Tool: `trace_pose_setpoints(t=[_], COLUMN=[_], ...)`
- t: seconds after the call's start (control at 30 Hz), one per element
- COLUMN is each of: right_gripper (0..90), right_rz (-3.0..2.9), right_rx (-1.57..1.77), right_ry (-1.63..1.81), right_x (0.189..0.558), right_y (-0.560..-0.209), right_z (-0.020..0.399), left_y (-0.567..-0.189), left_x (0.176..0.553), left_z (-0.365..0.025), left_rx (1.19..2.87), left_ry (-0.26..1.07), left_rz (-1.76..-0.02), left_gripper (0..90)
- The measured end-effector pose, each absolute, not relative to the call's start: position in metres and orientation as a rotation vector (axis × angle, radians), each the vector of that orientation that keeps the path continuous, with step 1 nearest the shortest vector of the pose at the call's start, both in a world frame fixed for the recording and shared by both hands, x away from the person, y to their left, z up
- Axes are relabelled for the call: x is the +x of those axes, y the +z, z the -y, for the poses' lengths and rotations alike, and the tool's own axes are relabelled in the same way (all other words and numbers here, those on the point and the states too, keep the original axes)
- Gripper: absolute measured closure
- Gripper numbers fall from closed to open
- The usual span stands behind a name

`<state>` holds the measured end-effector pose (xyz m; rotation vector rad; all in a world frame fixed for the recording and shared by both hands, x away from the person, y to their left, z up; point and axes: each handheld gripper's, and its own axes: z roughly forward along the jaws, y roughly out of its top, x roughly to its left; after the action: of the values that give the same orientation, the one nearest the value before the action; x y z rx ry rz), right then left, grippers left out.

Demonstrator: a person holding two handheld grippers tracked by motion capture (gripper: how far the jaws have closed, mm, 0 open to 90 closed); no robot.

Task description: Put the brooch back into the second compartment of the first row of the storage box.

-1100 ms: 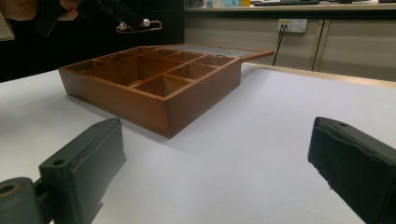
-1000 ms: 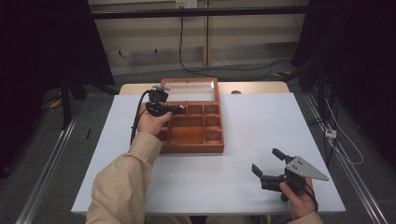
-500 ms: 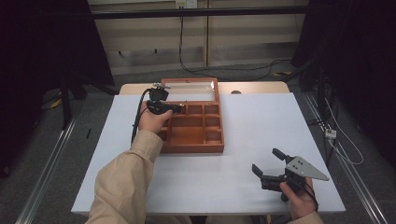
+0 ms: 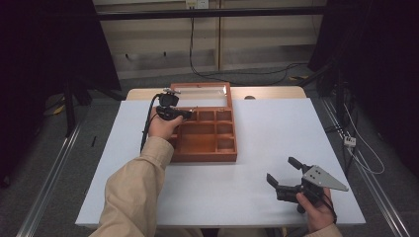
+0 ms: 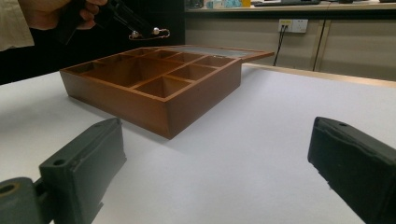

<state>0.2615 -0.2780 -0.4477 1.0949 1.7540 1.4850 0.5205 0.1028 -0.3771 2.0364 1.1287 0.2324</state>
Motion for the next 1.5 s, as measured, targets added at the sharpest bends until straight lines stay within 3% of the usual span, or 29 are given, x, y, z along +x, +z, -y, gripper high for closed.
trace_pose_setpoints(t=[0.7, 0.77, 1.5], right_gripper=[3.4, 3.5, 3.5], right_rz=[-1.751, -1.748, -1.752], right_rx=[1.099, 1.103, 1.093], right_ry=[1.491, 1.495, 1.491], right_x=[0.262, 0.262, 0.262], right_y=[-0.448, -0.448, -0.447], right_z=[0.278, 0.278, 0.278], left_y=[-0.396, -0.397, -0.376], left_x=[0.535, 0.536, 0.498], left_z=[-0.102, -0.102, -0.116], left_rx=[2.065, 2.055, 1.987], left_ry=[0.289, 0.318, 0.197], left_rz=[-1.130, -1.142, -1.052], left_gripper=[79.1, 67.4, 38.1])
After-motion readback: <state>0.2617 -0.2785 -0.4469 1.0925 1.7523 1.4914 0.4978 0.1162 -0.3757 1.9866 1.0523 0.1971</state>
